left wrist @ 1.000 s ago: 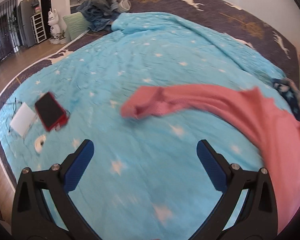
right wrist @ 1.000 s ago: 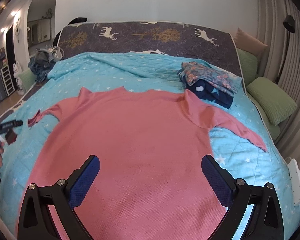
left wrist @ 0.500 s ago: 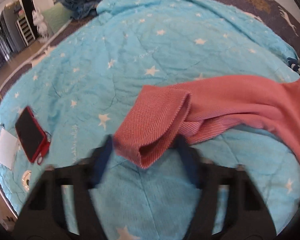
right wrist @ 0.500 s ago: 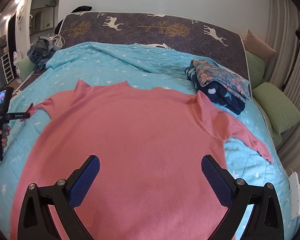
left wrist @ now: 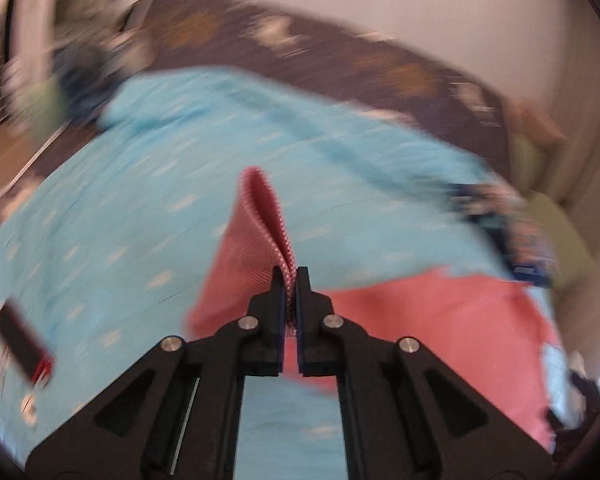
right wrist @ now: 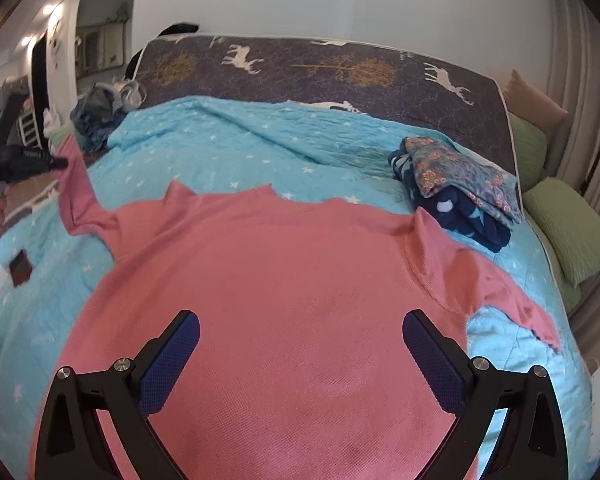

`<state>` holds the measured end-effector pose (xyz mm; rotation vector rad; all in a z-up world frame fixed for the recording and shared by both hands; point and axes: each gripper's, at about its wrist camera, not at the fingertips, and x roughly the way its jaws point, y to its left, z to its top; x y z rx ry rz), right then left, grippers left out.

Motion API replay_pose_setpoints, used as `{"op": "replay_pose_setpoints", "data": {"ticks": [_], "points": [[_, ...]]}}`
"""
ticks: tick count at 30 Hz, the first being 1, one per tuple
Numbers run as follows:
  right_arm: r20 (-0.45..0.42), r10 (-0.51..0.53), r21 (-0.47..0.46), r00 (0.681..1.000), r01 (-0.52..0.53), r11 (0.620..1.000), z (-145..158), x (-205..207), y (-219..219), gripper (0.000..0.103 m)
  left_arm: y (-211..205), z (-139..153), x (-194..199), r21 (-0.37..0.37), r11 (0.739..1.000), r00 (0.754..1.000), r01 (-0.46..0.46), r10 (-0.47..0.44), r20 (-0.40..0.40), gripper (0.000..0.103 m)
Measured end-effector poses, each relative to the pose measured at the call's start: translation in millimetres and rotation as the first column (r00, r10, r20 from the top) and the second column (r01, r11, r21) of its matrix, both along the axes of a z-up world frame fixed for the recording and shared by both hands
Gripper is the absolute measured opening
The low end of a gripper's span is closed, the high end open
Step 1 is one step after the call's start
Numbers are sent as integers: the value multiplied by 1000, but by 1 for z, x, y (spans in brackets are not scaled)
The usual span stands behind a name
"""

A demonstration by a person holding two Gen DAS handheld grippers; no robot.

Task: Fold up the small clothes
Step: 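Fold the held sleeve and side across the sweater body, open left gripper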

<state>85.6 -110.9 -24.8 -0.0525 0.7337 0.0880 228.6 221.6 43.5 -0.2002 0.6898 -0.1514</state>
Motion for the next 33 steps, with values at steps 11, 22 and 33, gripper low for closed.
{"op": "replay_pose_setpoints", "data": {"ticks": [11, 22, 33], "points": [[-113, -170, 203, 979, 190, 961, -8, -4, -101, 103, -281, -27, -19, -2, 824, 820, 567, -565, -96, 6], [-267, -32, 470, 963, 159, 868, -40, 17, -143, 102, -197, -40, -55, 86, 928, 931, 363, -357, -77, 59], [-366, 184, 697, 912, 138, 703, -92, 121, -121, 96, -100, -103, -75, -58, 987, 965, 150, -159, -207, 59]]}}
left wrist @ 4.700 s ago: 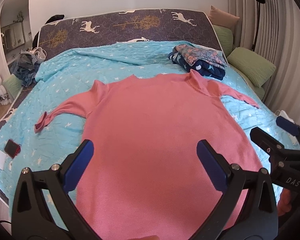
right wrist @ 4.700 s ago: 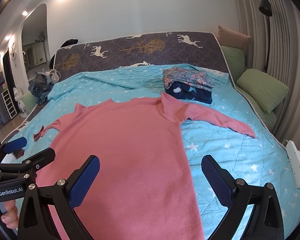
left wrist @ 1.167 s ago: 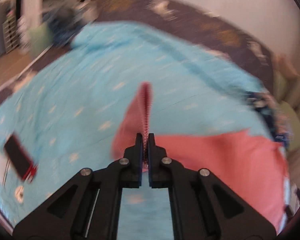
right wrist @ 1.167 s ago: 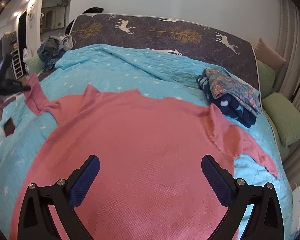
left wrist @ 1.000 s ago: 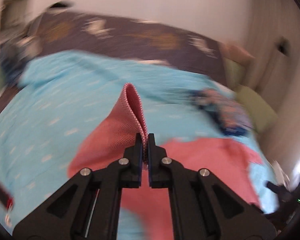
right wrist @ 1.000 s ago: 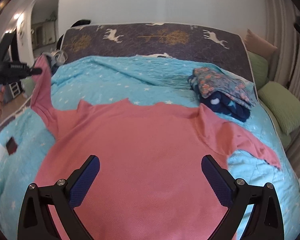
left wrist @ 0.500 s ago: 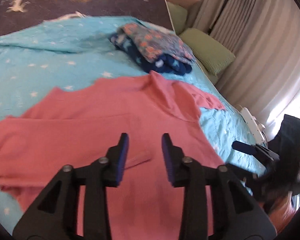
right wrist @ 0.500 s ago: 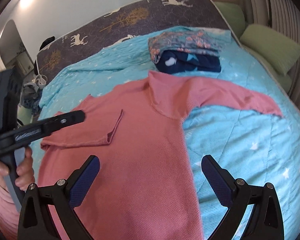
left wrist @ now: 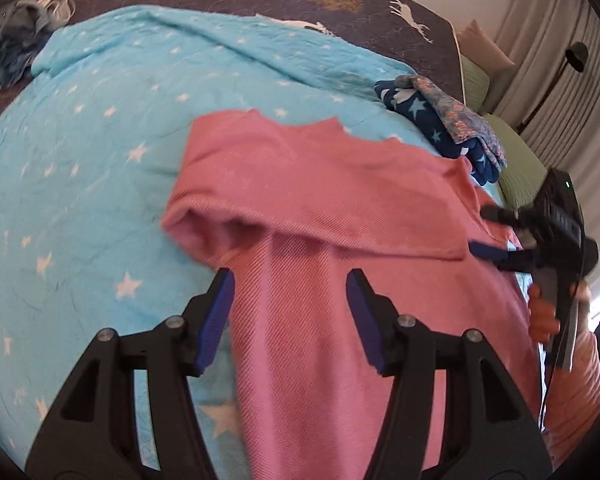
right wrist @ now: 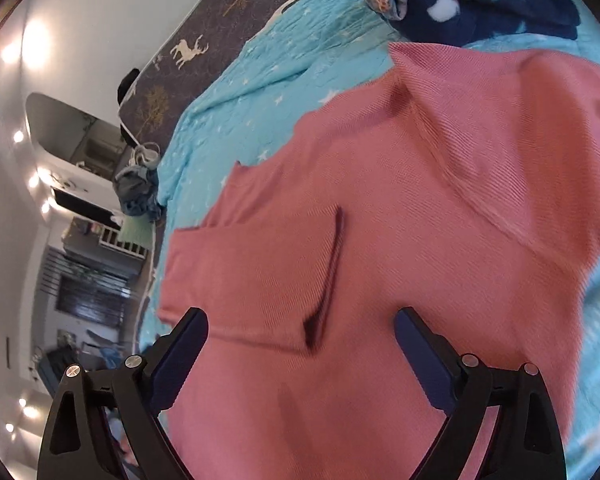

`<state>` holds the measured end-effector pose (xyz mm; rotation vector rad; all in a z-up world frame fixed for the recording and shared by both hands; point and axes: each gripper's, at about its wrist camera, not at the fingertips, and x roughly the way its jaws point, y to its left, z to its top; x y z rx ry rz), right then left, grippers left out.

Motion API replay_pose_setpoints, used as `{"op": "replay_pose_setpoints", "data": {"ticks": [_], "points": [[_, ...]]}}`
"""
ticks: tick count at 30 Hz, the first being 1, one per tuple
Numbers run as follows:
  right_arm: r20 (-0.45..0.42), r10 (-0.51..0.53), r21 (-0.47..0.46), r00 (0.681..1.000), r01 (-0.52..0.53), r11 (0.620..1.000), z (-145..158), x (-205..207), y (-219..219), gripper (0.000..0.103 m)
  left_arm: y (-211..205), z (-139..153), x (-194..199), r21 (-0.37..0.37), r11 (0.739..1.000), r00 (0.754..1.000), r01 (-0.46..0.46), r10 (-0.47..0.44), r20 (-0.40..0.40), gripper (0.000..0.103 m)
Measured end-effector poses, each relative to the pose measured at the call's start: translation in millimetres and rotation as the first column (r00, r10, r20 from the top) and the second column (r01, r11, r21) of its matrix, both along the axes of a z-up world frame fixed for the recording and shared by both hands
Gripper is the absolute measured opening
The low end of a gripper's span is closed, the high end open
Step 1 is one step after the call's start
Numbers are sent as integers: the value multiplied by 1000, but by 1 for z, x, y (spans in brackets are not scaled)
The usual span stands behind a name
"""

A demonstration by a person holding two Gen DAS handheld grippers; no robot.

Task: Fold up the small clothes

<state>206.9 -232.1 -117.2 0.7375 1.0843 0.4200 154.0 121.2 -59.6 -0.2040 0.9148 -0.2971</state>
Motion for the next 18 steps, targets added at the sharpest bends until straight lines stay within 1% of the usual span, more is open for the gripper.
{"op": "replay_pose_setpoints", "data": {"ticks": [2, 4, 5, 6, 9, 10, 11, 12, 13, 14, 15, 16, 17, 18], "points": [[4, 34, 20, 999, -34, 999, -1, 14, 5, 95, 1, -6, 1, 0, 1000, 1000, -8, 8, -12, 59], [1, 71, 25, 997, -71, 997, -5, 27, 14, 80, 2, -8, 1, 6, 1000, 1000, -16, 16, -18, 59], [-5, 79, 13, 997, -79, 997, -7, 32, 17, 79, 3, -8, 1, 3, 1000, 1000, -17, 17, -17, 59], [-4, 89, 2, 996, -89, 996, -11, 39, 22, 75, 4, -8, 1, -4, 1000, 1000, -14, 14, -16, 59], [-8, 90, 15, 996, -90, 996, -14, 49, 29, 73, 3, -3, 1, -37, 999, 1000, 3, -3, 3, 59], [-3, 96, 21, 995, -95, 995, -13, 51, 30, 63, 3, -1, 1, -52, 999, 1000, 13, -13, 11, 59], [0, 109, 26, 994, -109, 994, -12, 53, 32, 50, 1, 1, 1, -75, 997, 999, 28, -27, 20, 59], [-10, 136, 32, 991, -135, 990, -11, 55, 35, 10, -1, 3, 1, -94, 995, 999, 42, -40, 25, 59], [-17, 153, 45, 988, -152, 987, -10, 54, 36, 4, -4, 4, 3, -114, 992, 998, 62, -59, 29, 59], [-11, 148, 54, 989, -148, 988, -7, 52, 36, 4, -7, 4, 5, -126, 989, 997, 78, -74, 32, 59], [17, 130, 40, 991, -131, 991, 2, 48, 34, 3, -9, 4, 7, -131, 987, 996, 89, -85, 35, 59], [56, 116, 6, 992, -116, 993, 15, 43, 31, 3, -12, 3, 9, -132, 987, 995, 95, -91, 37, 59], [89, 102, -12, 991, -101, 995, 26, 40, 27, 3, -15, 1, 13, -130, 987, 995, 94, -91, 31, 59], [142, 76, -17, 987, -75, 997, 43, 32, 18, 3, -17, -2, 18, -135, 987, 996, 89, -88, 16, 59]]}}
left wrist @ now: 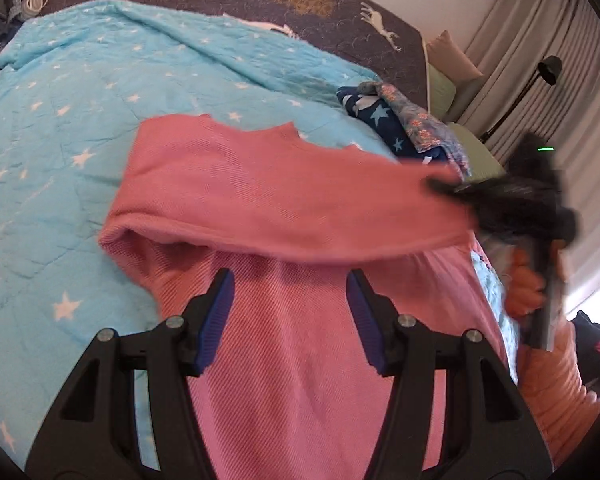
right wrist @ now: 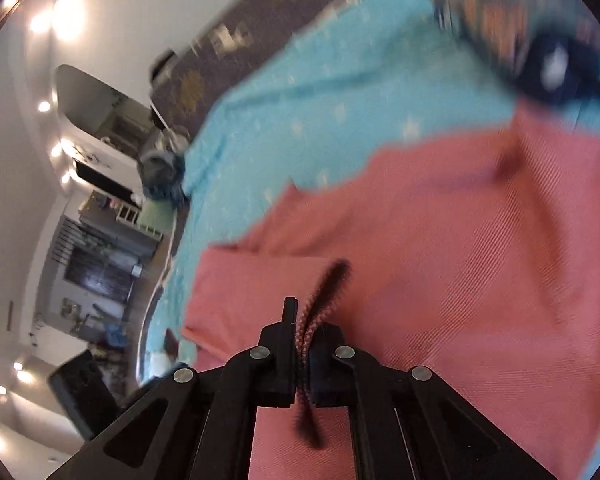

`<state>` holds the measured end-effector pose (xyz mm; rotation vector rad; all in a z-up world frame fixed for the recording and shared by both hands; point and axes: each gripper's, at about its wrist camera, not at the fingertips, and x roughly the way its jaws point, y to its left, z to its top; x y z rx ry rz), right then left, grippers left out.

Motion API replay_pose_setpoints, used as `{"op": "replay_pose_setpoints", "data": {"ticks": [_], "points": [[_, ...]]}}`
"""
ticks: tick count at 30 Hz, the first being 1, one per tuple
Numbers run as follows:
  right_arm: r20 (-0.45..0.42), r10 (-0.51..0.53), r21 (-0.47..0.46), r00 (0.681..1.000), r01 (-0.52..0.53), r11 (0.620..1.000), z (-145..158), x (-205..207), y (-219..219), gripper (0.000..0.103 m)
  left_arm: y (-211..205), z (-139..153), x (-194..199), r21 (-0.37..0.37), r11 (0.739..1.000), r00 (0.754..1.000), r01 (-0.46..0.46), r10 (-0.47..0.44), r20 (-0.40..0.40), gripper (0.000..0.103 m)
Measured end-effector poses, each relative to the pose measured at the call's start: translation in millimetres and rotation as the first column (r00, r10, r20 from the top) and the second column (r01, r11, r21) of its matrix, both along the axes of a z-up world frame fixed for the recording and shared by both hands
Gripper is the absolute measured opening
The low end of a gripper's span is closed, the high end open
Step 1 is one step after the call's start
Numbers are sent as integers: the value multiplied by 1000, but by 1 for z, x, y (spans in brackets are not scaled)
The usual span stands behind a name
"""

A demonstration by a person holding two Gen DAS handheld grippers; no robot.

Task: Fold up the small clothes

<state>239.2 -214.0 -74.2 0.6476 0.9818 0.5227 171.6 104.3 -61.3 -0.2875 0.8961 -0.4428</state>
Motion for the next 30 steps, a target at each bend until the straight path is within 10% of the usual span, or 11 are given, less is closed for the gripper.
{"op": "replay_pose_setpoints", "data": {"ticks": [6, 15, 23, 30], "points": [[151, -163, -47, 975, 172, 984, 51, -34, -70, 3, 1, -19, 14, 6, 998, 996, -65, 65, -53, 59], [-75, -251, -87, 965, 244, 966, -27, -42, -111, 4, 6, -18, -5, 27, 992, 992, -126, 127, -16, 59], [5, -255, -56, 967, 254, 965, -13, -63, -114, 5, 16, -2, -26, 28, 991, 991, -130, 129, 24, 65], [-108, -273, -143, 956, 257, 956, -48, -67, -120, 6, 18, 16, -18, 32, 991, 990, -131, 129, 64, 65]]}}
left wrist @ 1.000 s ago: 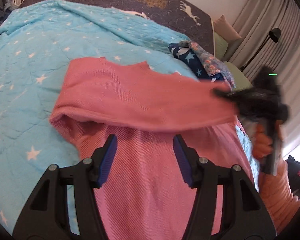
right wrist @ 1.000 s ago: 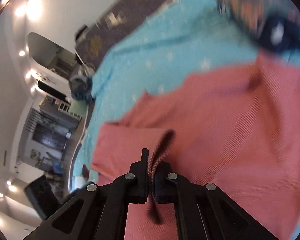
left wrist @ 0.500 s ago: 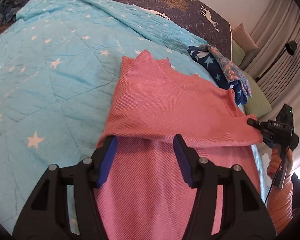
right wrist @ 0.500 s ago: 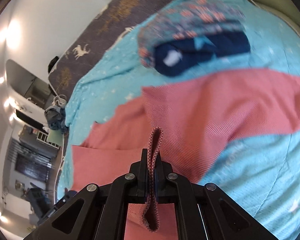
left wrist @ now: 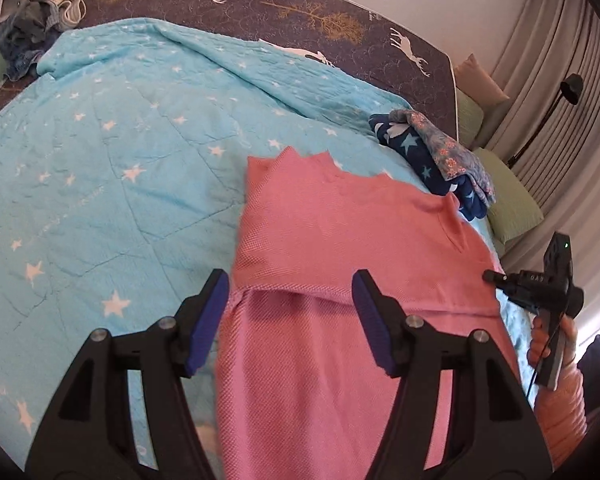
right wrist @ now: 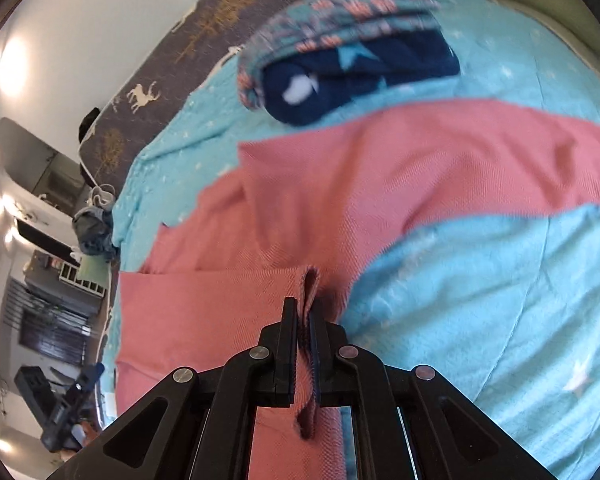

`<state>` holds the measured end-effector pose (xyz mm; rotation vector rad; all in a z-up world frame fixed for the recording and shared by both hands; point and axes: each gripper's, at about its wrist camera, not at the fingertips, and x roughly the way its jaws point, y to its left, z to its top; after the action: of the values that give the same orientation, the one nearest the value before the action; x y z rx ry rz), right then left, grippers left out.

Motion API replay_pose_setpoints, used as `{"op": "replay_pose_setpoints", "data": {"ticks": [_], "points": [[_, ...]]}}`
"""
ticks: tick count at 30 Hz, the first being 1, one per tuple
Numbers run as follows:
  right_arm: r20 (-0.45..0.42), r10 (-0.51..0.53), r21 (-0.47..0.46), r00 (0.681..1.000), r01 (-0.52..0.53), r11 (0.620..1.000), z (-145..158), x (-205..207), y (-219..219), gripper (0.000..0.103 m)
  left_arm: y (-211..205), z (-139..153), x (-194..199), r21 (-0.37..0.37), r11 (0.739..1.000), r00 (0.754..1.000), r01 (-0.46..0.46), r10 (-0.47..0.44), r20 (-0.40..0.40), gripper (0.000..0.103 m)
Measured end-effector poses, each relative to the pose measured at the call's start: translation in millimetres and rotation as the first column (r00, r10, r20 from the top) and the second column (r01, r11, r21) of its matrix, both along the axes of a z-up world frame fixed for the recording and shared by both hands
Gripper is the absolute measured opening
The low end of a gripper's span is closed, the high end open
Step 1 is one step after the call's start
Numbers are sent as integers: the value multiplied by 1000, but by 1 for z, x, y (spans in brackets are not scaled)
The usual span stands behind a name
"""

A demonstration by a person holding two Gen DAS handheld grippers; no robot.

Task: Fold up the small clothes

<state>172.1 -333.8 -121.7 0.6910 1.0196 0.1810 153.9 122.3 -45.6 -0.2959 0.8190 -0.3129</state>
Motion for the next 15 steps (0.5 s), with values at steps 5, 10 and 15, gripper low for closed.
{"op": "replay_pose_setpoints", "data": {"ticks": [5, 10, 15], "points": [[-3, -105, -81, 994, 104, 991, 16, -1, -9, 22, -12, -7, -4, 26, 998, 998, 54, -54, -18, 65], [141, -16, -219, 990, 47, 975, 78, 21, 22, 46, -14, -22, -6, -71, 992, 990, 109, -115, -83, 65], [85, 478, -46, 874, -476, 878, 94, 108, 145, 66, -18, -34, 6, -166, 980, 986, 114, -131, -100, 65]]}}
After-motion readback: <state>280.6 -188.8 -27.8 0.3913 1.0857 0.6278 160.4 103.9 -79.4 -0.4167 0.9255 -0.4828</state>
